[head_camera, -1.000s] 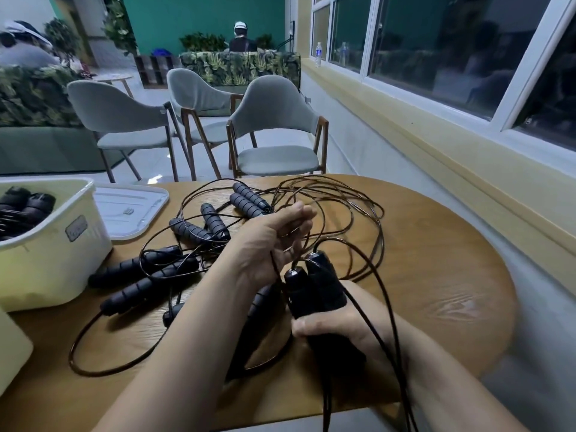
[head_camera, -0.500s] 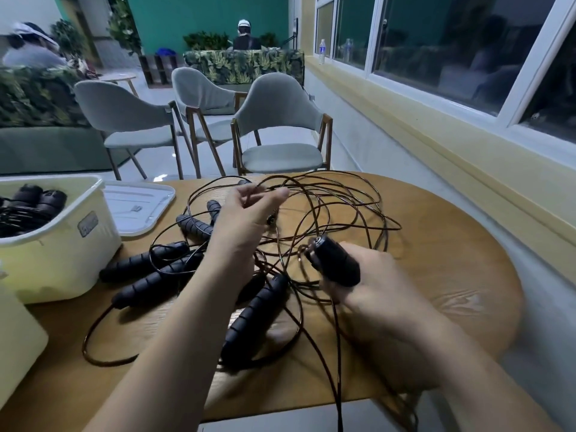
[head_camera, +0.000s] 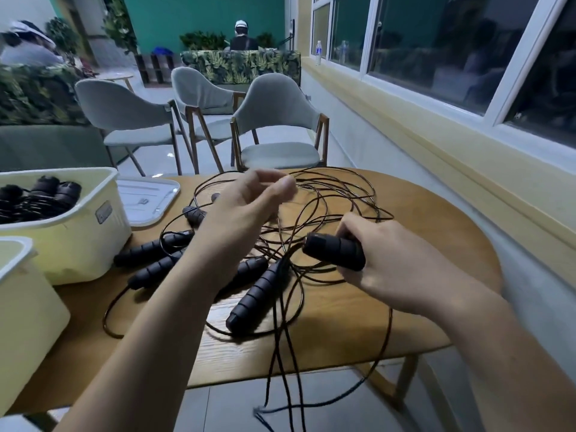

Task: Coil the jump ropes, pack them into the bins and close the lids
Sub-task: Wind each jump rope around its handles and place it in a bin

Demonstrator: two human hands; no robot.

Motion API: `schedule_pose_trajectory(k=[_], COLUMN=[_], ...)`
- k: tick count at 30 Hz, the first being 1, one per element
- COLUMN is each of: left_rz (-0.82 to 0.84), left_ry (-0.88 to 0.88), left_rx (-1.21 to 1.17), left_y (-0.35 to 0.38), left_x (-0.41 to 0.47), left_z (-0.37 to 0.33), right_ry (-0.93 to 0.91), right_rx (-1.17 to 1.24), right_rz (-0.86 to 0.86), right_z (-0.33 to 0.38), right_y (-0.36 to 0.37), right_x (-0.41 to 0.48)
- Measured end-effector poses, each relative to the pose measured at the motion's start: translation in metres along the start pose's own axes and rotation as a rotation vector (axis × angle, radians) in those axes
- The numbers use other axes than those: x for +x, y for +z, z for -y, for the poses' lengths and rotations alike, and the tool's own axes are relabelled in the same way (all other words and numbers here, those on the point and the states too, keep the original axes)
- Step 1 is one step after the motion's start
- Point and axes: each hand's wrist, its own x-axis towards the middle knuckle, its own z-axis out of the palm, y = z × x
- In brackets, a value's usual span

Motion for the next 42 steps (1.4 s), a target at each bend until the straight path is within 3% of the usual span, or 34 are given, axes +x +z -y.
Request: schedule_pose_trajectory(k=[4, 8, 12, 17, 21, 32, 42], left_rz=[0.166, 0.173, 0.174, 0.09, 0.118, 0.248, 0.263], left_ry=[-0.108, -0.168, -0.196, -0.197, -0.261, -0.218, -0.196], left_rx=[-0.036, -0.202, -0.195, -0.13, -0.265, -0.263, -0.266], left_y=[0.015, 0.016, 0.013, 0.009, 0.0, -0.012, -0.008], left_x=[-0.03, -0.041, -0.047, -0.044, -0.036, -0.026, -0.025], left_z=[-0.004, 0.001, 0.005, 0.014, 0.02, 0.029, 0.032], right_ry=[-0.018, -0.007, 0.031, 0.093, 0.13, -0.001, -0.022], right_rx=[0.05, 0.066, 0.079, 0.108, 0.142, 0.519, 0.668], right_rz=[-0.061, -0.105, -0.139, -0.043, 0.07, 0.122, 0.048], right_z=[0.006, 0.01, 0.013, 0.017, 0.015, -0.008, -0.02], right_y=[-0.01, -0.009, -0.009, -0.007, -0.01, 0.011, 0.023], right_x=[0.001, 0.001, 0.002, 0.008, 0.013, -0.005, -0.018])
